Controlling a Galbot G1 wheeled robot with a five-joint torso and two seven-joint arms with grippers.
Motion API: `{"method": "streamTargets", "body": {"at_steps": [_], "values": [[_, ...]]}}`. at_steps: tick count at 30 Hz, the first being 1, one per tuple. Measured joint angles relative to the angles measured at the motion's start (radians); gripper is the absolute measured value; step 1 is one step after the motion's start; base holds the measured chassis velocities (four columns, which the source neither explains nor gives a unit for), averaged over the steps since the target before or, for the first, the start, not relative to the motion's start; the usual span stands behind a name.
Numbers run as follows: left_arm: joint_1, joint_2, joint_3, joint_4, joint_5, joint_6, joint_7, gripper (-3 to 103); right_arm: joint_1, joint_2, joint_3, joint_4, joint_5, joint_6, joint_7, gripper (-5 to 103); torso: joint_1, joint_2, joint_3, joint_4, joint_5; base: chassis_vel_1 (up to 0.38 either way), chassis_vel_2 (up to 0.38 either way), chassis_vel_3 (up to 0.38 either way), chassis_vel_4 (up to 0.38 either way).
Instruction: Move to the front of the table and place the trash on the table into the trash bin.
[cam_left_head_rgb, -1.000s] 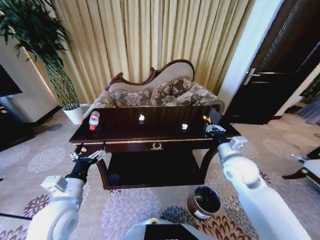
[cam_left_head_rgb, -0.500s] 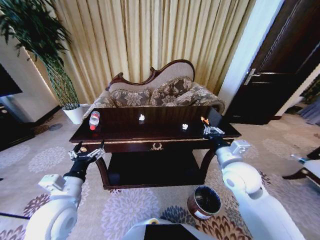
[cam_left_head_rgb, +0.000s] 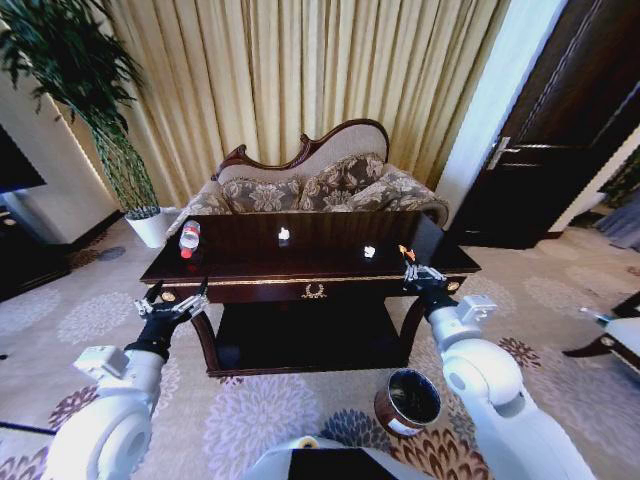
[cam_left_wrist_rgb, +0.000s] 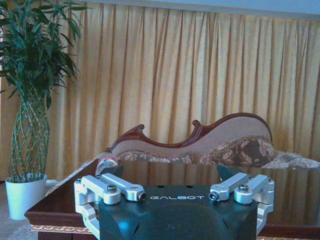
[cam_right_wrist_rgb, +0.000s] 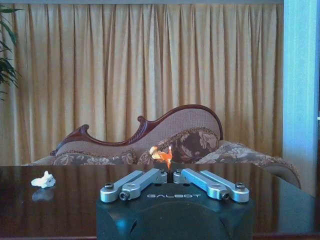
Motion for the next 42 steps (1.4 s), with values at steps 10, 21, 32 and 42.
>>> {"method": "streamTargets", "body": {"at_steps": [10,21,32,42], "values": [[-0.001,-0.009,-0.018,0.004,-0.005,-0.003,0.006,100,-0.008,0.02,-0.01,-0.01,-0.007,-0.007,0.006,1,0.0,0.0,0.0,0.0,0.0,0.116,-0.115,-0.125,0.123],[0.003,-0.011,-0.004,0.001,-0.004,-0.003,0.005,100,-0.034,0.055,-0.009,-0.028,-0.066,0.012,-0.016,1,0.0,0.0,0.0,-0.0001,0.0,0.159,-0.145,-0.163,0.151],[0.011,-0.016,-0.002,0.0,0.014,-0.006,0.002,100,-0.033,0.064,-0.008,-0.158,-0.113,0.051,-0.106,1,0.0,0.0,0.0,0.0,-0.0001,0.083,-0.074,-0.08,0.071],[0.021,-0.028,-0.012,0.0,0.03,-0.012,0.003,100,0.009,0.13,-0.009,-0.434,-0.207,0.056,-0.098,1,0.0,0.0,0.0,-0.0001,0.0004,0.0,0.0,0.0,0.0]]}}
